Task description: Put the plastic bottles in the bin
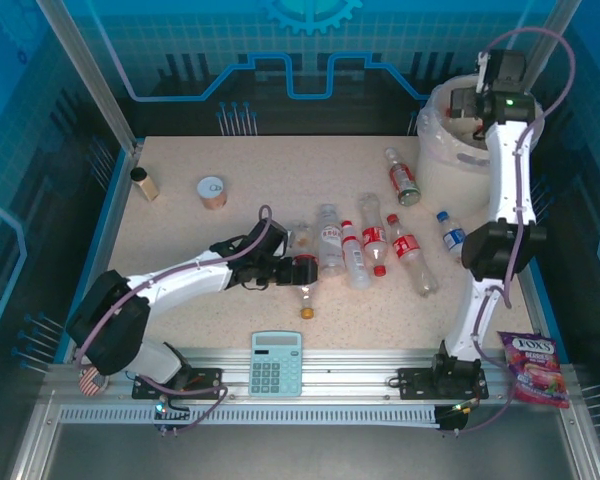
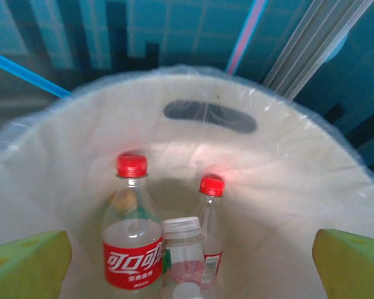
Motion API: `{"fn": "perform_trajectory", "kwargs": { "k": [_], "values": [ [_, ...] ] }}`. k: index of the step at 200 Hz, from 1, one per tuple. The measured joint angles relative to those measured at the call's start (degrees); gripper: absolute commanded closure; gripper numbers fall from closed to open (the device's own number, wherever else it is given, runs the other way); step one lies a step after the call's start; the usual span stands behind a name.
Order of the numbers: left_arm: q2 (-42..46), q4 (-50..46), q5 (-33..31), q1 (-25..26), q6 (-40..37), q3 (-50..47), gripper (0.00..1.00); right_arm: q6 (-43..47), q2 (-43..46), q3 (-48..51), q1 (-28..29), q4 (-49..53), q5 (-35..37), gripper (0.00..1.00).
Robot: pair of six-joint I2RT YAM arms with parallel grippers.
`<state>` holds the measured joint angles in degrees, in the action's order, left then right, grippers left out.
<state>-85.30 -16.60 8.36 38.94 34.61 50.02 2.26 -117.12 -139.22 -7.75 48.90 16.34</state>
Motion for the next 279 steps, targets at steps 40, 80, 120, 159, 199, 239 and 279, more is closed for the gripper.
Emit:
{"fn": "perform_trajectory", "kwargs": {
  "k": [40, 80, 120, 159, 199, 239, 279],
  "values": [
    [-2.12, -1.33, -1.01, 3.10, 0.96, 0.48, 0.01, -2.32, 10.75, 5.46, 2.40, 0.11, -6.25, 0.00],
    [-3.96, -2.47, -2.82, 4.70, 2.38, 0.48, 0.01, -5.14, 20.61, 18.38, 4.72, -1.81, -14.56, 0.00],
    [-6.25, -2.84, -5.49, 5.18, 3.32, 0.90, 0.01, -8.81, 29.90, 32.96, 6.01, -7.69, -20.15, 0.00],
    [-9.01, -2.71, -7.65, 7.13, 5.22, 2.40, 0.01, -12.28, 37.03, 43.15, 6.25, -14.03, -21.55, 0.00],
    [-10.73, -2.89, -9.70, 7.74, 6.05, 3.45, 0.01, -14.88, 39.08, 47.82, 6.25, -17.88, -23.43, 0.00],
    [-12.63, -3.89, -12.48, 7.74, 5.90, 5.92, 0.09, -17.11, 40.61, 53.05, 6.27, -20.06, -24.85, 0.00],
    [-13.38, -4.15, -14.29, 7.74, 5.90, 6.14, 0.26, -19.04, 41.92, 56.57, 6.64, -21.66, -25.75, 0.00]
  ]
}}
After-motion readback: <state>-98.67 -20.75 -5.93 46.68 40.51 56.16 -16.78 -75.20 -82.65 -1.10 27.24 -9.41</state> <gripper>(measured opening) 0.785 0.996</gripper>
